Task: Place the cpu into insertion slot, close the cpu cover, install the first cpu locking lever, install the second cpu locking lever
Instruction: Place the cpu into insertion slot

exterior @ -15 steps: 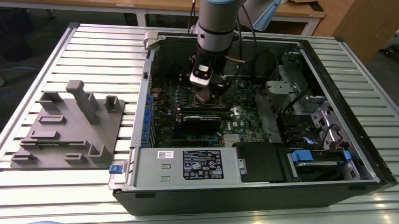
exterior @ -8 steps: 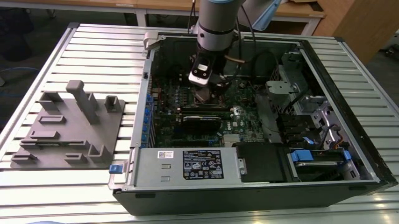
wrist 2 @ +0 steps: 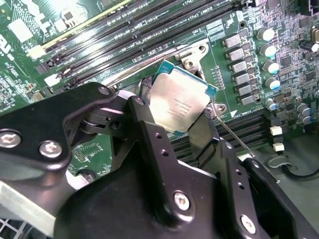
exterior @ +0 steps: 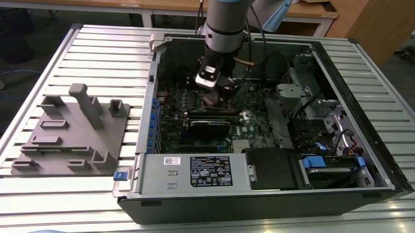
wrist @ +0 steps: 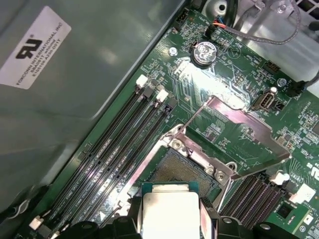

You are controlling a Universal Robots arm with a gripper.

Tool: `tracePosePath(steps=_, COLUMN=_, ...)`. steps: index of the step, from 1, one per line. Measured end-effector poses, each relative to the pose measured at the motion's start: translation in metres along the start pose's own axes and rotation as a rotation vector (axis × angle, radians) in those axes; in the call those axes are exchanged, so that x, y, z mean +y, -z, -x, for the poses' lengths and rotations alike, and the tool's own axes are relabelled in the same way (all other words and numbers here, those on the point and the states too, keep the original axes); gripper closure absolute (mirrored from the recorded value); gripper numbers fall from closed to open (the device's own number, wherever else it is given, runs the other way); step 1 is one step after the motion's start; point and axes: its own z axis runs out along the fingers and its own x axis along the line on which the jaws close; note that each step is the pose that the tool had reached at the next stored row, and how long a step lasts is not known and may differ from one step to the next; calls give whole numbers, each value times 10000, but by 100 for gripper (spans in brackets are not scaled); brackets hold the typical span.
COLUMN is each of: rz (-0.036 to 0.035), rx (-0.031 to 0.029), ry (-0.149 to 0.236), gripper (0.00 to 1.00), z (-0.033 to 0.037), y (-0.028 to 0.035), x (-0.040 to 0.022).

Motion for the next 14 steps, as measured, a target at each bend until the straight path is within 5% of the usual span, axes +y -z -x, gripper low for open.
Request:
tracePosePath(steps=9, rz=-2, rx=-7, ry=-230, gripper=46, z=2, y=38, x=5)
tracePosePath(steps=14, rz=7, rx=-19, ry=-1002, gripper=46, z=2, y=38, x=5)
